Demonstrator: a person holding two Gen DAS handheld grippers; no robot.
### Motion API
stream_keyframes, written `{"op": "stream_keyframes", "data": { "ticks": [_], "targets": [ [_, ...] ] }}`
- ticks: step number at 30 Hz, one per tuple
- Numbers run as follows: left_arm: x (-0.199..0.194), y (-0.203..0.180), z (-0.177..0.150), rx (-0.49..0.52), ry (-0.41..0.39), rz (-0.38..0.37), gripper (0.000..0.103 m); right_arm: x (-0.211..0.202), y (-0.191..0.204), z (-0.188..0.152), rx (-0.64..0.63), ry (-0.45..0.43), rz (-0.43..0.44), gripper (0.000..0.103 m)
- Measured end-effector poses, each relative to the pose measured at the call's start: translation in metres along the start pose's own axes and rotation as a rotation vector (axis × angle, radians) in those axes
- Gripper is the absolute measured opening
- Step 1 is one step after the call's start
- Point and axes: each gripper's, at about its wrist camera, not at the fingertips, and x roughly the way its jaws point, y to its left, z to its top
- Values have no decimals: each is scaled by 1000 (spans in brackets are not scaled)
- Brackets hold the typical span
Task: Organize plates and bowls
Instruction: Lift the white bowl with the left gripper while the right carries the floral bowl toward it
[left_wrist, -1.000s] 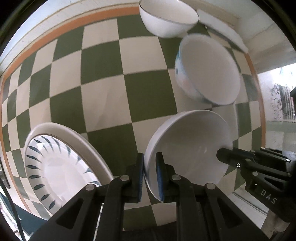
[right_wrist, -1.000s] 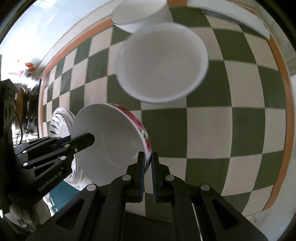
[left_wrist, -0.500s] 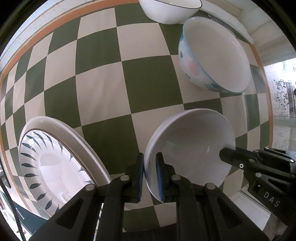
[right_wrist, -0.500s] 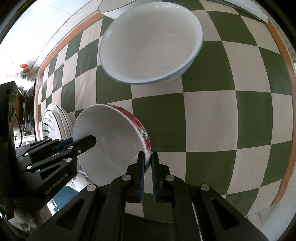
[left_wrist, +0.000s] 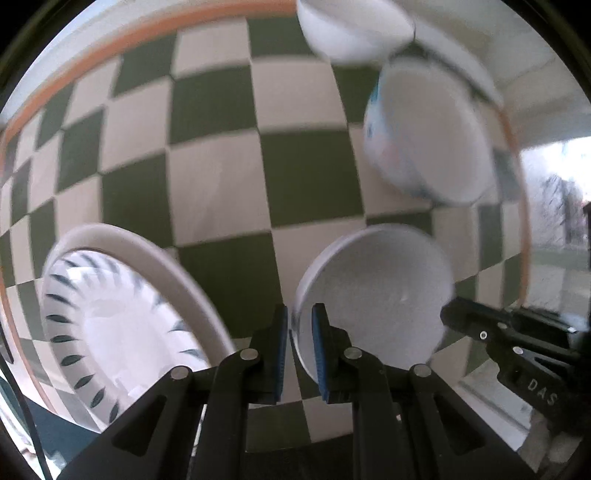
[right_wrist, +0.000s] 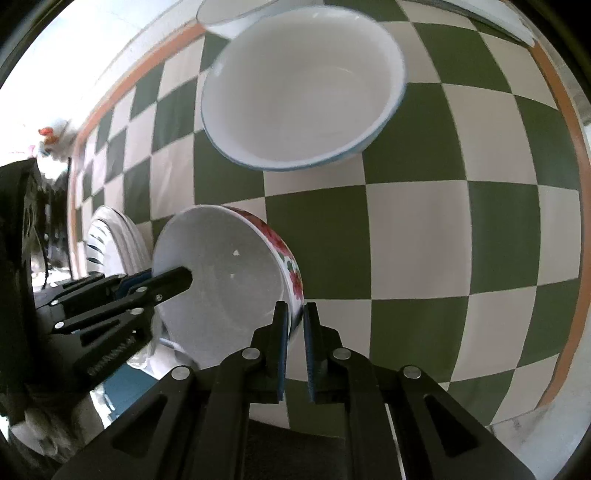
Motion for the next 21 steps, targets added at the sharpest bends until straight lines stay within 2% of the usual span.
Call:
{"op": "stream_keyframes", "data": {
  "ticks": [2, 4, 5, 6, 8, 14, 21],
  "targets": [
    [-22, 3, 3, -5, -56, -2, 14, -16, -3, -4, 11, -29, 31, 11],
    [-44, 6, 13, -22, -111, -10, 23, -37, -8, -5, 27, -71, 43, 15],
    [-50, 8, 17, -35, -126, -18, 23, -46, -10, -5, 33, -90, 47, 25],
    [-54, 9, 23, -47, -139, -27, 24, -57, -13, -3, 41, -116, 53, 38],
    [-57, 7, 43, -59, -144, -48, 24, -69, -18, 3, 52, -151, 69, 52],
    [-39, -16, 93, -24, -114, -54, 24, -78, -45, 43, 142, -228, 88, 53],
    [1, -39, 120, 29, -20, -24, 24, -44, -61, 82, 194, -196, 97, 53]
  ]
}}
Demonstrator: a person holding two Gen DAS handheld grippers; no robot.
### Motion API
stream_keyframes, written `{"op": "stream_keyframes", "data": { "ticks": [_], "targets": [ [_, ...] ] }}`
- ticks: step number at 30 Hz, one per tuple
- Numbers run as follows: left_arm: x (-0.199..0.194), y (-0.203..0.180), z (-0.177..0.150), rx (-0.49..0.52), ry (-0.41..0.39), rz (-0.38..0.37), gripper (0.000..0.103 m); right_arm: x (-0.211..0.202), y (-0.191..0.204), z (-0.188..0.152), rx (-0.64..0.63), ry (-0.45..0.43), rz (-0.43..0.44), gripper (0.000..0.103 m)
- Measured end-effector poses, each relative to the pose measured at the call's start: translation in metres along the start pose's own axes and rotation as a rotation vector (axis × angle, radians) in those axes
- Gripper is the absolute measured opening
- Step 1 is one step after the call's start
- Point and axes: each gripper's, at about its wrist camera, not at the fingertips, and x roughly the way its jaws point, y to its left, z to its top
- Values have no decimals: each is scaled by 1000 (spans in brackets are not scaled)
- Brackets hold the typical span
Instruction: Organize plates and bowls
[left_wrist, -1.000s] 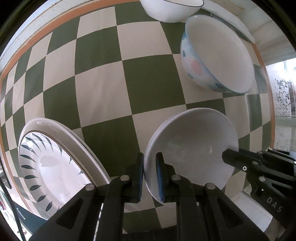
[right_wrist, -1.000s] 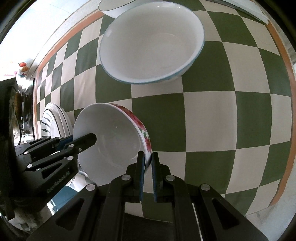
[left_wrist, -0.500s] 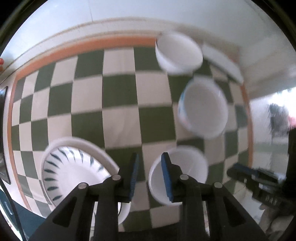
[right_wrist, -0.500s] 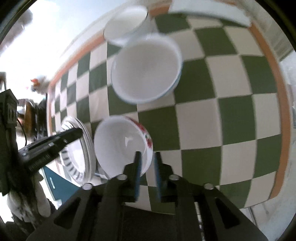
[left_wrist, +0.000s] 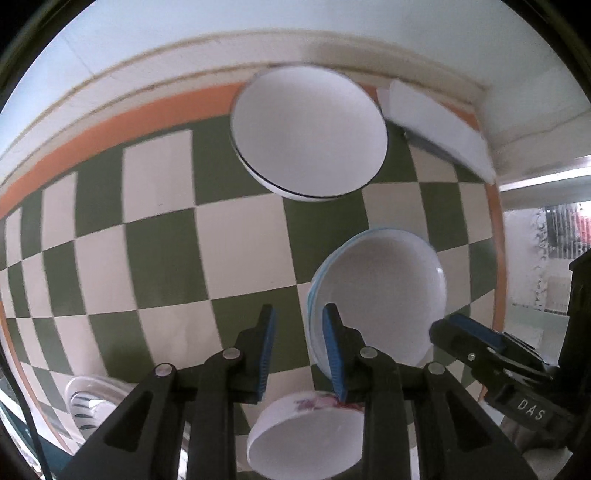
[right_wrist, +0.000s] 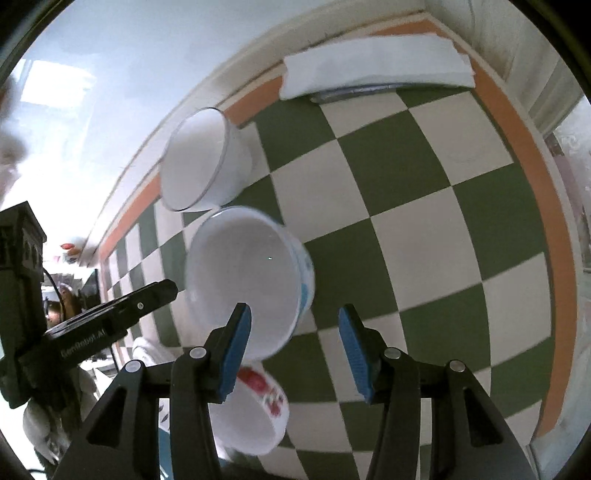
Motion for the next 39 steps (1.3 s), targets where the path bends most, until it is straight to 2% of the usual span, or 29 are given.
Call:
{"op": "stream_keyframes", "data": {
  "ticks": [5, 7, 9, 10, 21, 27, 33, 39],
  "targets": [
    [25, -3, 6, 9, 56, -22, 24, 25, -3, 11, 23, 37, 13, 51],
    [28, -3, 8, 9, 51, -26, 19, 34, -5, 12, 31, 46, 15, 42],
    [31, -3, 8, 15, 50, -30, 11, 39, -5, 13, 38, 54, 12, 21],
    [32, -4, 7, 17, 49, -34, 10, 41, -5, 14, 42, 53, 8, 15],
    [24, -10, -4, 54, 11, -5, 10, 38, 9, 9, 21, 33, -21, 13],
    [-4, -12, -13, 60, -36, -19, 10, 13, 23, -3, -6, 10, -22, 12],
    [-50, 1, -35, 65, -87, -42, 10, -19, 42, -26, -42, -8, -5, 12],
    [-70, 14, -65, 63, -75, -56, 10, -41, 60, -58, -75, -1, 9, 13]
  ]
}}
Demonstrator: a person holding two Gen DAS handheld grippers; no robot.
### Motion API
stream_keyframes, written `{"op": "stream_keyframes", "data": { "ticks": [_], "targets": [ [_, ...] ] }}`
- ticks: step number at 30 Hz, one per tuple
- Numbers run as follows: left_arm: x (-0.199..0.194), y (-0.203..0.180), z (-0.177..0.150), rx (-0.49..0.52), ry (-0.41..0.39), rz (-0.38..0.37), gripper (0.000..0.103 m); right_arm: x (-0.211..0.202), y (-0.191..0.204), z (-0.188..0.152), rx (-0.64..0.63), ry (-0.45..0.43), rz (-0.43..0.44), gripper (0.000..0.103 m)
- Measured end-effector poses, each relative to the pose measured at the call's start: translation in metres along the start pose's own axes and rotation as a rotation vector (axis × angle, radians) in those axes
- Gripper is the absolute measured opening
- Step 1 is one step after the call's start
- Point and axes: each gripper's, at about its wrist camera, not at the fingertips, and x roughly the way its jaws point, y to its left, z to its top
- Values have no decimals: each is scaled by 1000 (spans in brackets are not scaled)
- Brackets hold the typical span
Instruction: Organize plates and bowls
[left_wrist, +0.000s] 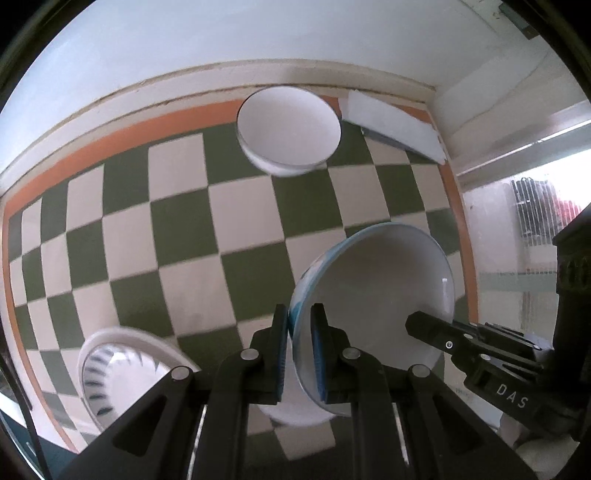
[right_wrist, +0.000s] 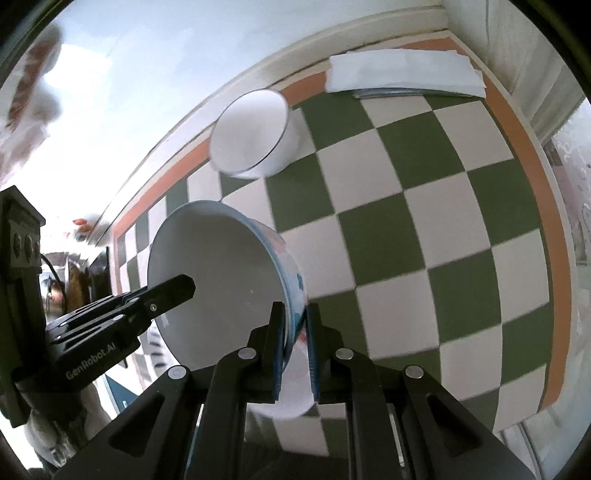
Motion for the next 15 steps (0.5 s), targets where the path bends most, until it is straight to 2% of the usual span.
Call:
{"op": "stream_keyframes", "data": {
  "ticks": [6, 15],
  "targets": [
    [3, -3, -31, 27, 37, 32, 10, -2, 5, -35, -7, 39, 6, 13],
    [29, 4, -61, 27, 108, 55, 10, 26, 0, -63, -10, 110, -17, 13]
  ]
}}
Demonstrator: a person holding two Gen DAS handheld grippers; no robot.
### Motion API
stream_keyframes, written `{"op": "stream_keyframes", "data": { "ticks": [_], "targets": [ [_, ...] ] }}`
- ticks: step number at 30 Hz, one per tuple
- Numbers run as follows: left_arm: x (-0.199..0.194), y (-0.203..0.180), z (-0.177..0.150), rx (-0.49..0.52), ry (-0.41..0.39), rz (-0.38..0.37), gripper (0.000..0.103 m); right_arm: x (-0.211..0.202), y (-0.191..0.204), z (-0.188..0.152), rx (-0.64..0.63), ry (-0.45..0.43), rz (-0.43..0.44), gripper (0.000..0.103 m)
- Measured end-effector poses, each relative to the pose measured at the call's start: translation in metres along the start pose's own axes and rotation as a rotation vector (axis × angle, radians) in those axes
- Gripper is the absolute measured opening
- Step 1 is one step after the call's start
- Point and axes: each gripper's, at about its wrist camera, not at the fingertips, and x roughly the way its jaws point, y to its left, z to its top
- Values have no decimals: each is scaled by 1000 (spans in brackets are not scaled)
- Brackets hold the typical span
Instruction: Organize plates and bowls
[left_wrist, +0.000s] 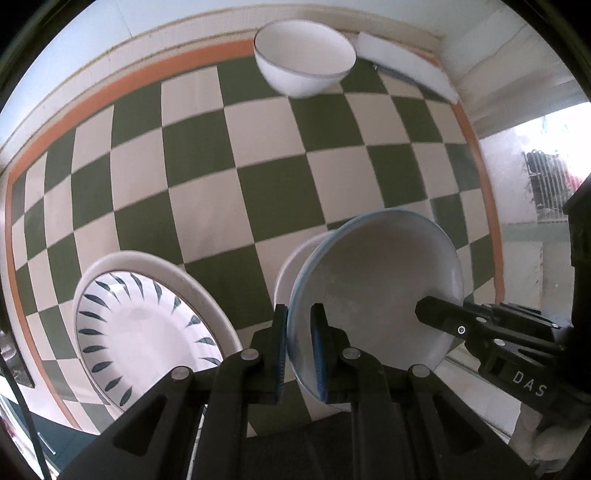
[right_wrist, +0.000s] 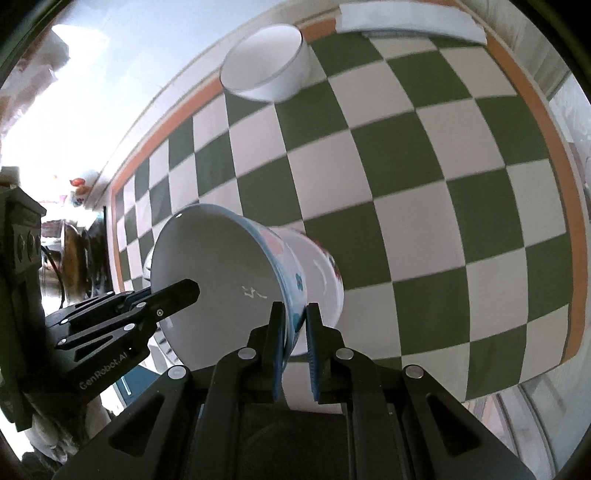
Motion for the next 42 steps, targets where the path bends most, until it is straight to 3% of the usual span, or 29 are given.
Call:
{"op": "stream_keyframes", "data": {
  "ticks": [23, 27, 31, 35, 38, 42],
  "targets": [
    [39, -1, 2, 16, 68, 49, 11, 45, -8, 10, 30, 86, -60, 14],
    [34, 0, 1, 12, 75, 48, 11, 44, -7, 12, 30, 106, -46, 15],
    [6, 4, 9, -2, 29, 43, 11, 24, 0, 21, -10, 87, -44, 15],
    [-23, 14, 46, -39, 0, 32, 17, -3, 10, 49, -51, 66, -42, 21],
    [-31, 22, 83, -63, -16, 47, 21, -22, 18, 90, -85, 20, -67, 38],
    [-29, 38, 139, -115, -8, 36, 21, -27, 25, 156, -102, -12, -77, 39]
  ]
}}
